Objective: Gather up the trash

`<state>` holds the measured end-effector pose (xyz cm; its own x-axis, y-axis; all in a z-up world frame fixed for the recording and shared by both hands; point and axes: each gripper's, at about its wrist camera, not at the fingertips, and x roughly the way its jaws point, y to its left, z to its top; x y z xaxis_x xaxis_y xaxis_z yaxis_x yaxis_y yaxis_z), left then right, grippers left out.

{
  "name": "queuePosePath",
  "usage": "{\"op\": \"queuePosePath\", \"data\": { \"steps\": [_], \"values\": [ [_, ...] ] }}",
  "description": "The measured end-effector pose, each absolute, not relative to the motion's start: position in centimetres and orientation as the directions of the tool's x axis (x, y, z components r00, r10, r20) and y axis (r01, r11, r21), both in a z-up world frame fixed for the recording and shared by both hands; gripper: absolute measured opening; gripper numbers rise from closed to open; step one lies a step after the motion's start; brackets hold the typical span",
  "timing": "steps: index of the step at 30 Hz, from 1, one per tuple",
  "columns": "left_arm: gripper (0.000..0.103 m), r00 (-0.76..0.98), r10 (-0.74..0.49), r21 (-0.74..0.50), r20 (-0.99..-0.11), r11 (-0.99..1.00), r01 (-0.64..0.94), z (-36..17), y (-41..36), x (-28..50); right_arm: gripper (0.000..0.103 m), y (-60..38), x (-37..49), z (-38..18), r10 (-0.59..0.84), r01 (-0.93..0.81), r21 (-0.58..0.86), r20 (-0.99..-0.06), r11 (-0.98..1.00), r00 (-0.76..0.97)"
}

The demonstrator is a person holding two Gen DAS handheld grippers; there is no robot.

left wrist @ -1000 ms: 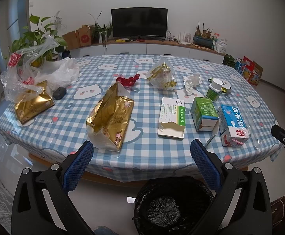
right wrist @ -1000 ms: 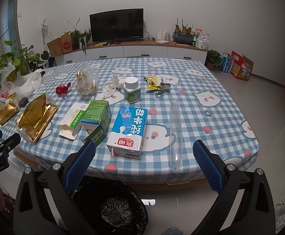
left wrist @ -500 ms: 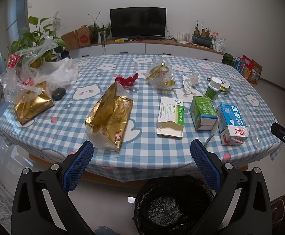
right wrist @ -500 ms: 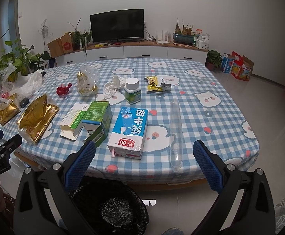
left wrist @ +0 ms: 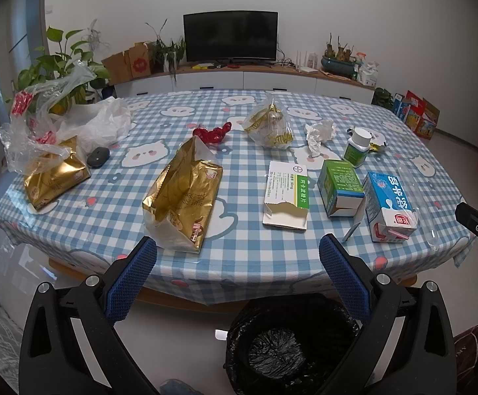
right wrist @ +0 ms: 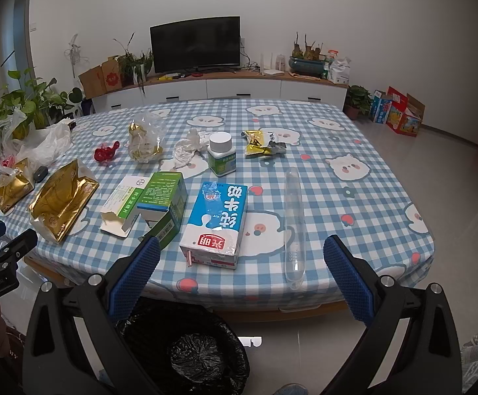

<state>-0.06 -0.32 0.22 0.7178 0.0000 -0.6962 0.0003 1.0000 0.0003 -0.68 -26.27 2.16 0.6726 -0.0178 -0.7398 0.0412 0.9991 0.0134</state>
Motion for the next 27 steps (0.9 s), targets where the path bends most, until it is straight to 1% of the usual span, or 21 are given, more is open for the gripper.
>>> {"op": "queuePosePath", "data": {
  "steps": [17, 27],
  "values": [
    [0.097, 0.72, -0.004, -0.004, -0.694, 1.0, 0.002, 0.4, -0.1, -0.2, 0.095, -26.6, -0.7, 2.3, -0.027, 0.048, 0.007, -0.732, 0.999, 0.68],
    [0.097, 0.745, 0.009, 0.007, -0.667, 1.0, -0.005, 2.7, 1.2, -1.4, 0.095, -24.8, -1.4, 3.8, -0.015, 0.037, 0.014, -0.716, 0.999, 0.698]
  ]
}}
